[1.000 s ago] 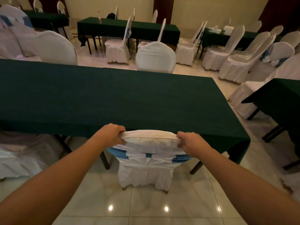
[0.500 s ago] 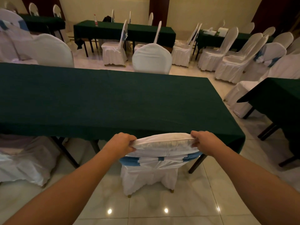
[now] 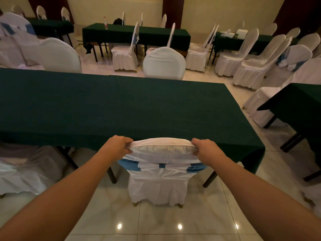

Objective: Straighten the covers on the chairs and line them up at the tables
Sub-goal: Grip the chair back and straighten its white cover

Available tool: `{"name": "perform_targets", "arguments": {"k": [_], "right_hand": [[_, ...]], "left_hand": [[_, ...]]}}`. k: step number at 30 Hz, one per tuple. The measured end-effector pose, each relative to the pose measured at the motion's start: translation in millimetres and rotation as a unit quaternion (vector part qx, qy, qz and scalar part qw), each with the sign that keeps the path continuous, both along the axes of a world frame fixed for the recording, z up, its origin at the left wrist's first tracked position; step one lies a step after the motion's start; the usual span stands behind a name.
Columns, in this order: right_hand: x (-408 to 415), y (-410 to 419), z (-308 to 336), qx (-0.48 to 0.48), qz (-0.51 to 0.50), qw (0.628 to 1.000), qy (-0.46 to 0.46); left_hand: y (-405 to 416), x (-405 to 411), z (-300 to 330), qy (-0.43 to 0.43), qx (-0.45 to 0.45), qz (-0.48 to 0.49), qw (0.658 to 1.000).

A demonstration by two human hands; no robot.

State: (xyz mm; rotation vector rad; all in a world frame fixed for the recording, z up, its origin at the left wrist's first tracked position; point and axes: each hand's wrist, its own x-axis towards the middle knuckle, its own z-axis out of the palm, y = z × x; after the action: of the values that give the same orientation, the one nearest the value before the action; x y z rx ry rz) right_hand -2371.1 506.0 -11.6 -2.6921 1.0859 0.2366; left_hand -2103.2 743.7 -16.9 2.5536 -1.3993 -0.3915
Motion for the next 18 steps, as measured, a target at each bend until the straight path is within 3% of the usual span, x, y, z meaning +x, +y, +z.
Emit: {"name": "perform_targets", "arguments": {"k": [6, 18], "right_hand": [[10.9, 0.8, -3.1, 0.002, 0.002, 1.000, -0.006], [11.4, -7.6, 4.0, 0.009, -0.017, 1.000, 0.010]], "left_hand": [[0.3, 17.8, -2.6, 0.022, 0.002, 0.021, 1.000], [-10.2, 12.4, -3.6, -0.011, 0.005, 0.005, 1.000]]}}
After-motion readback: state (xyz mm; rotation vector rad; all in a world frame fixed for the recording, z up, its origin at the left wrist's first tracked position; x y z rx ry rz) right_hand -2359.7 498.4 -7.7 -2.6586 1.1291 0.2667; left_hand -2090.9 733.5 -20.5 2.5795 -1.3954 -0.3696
